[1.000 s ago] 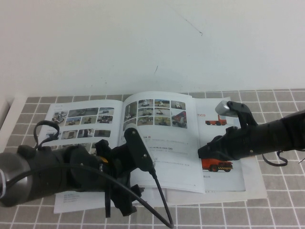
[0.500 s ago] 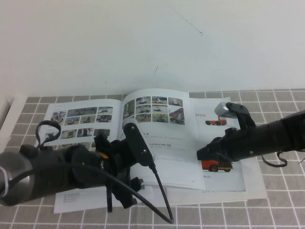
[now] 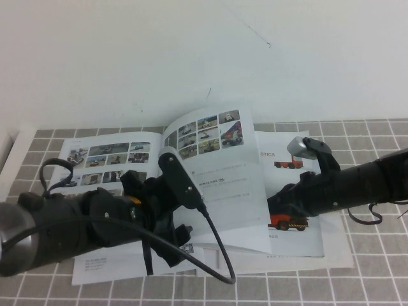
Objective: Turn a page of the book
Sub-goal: Open the closed book
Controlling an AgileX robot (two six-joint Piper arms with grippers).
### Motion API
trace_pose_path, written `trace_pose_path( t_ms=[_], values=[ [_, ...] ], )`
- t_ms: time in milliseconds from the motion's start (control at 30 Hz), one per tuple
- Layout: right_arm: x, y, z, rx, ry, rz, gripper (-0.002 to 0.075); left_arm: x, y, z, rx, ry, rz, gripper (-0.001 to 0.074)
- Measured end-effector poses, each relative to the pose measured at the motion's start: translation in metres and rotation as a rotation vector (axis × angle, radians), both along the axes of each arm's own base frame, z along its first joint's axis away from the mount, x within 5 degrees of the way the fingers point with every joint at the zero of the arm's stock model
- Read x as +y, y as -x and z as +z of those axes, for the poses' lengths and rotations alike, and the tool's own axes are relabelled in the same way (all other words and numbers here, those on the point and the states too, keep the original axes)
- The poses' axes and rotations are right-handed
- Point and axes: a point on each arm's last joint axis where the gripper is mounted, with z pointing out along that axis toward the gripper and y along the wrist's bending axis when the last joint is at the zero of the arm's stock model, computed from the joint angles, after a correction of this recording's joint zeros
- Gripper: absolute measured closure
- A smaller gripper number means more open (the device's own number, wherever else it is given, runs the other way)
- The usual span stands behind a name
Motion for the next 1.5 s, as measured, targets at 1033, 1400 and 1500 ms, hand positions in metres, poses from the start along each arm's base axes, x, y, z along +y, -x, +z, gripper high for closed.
trace_pose_path(
  t_ms=[1033, 1400, 1500],
  values=[
    [0.000, 0.000, 0.000, 0.005, -0.007, -0.003, 0.0729, -0.055, 0.034, 0.008, -0.134, 0.000, -0.155, 0.0281],
    [0.000, 0.000, 0.000, 0.005, -0.009, -0.005, 0.0729, -0.082, 0.040, -0.032, -0.235, -0.151, -0.249, 0.0275],
    [0.000, 0.000, 0.000, 0.005, -0.009, -0.005, 0.0729, -0.083, 0.040, -0.034, -0.237, -0.150, -0.248, 0.0275]
  ],
)
